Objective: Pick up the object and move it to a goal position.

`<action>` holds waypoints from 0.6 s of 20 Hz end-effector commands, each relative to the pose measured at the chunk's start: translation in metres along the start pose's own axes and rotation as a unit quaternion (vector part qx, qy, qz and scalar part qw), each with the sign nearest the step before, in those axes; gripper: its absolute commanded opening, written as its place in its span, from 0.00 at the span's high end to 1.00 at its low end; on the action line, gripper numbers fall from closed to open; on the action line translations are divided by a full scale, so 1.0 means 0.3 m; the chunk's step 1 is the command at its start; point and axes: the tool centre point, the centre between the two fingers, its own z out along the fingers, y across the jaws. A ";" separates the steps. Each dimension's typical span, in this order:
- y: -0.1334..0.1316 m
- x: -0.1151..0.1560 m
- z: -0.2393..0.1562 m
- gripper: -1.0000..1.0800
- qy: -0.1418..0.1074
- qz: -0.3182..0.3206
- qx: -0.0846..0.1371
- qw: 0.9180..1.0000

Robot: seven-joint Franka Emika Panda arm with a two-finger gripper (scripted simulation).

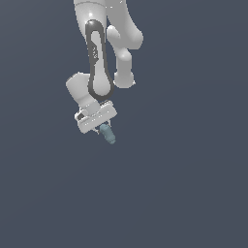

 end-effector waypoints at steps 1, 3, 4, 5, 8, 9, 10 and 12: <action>0.008 0.005 -0.028 1.00 0.000 0.000 0.000 1.000; 0.015 0.010 -0.059 1.00 0.000 0.000 -0.001 1.000; 0.020 0.012 -0.077 1.00 -0.001 0.000 -0.001 1.000; 0.025 0.015 -0.096 1.00 -0.001 0.000 -0.001 1.000; 0.043 0.026 -0.166 1.00 -0.001 0.001 -0.001 1.000; 0.049 0.031 -0.193 1.00 -0.002 0.001 -0.001 1.000; 0.057 0.035 -0.222 1.00 -0.002 0.001 -0.001 1.000; 0.073 0.045 -0.284 1.00 -0.002 0.001 -0.001 1.000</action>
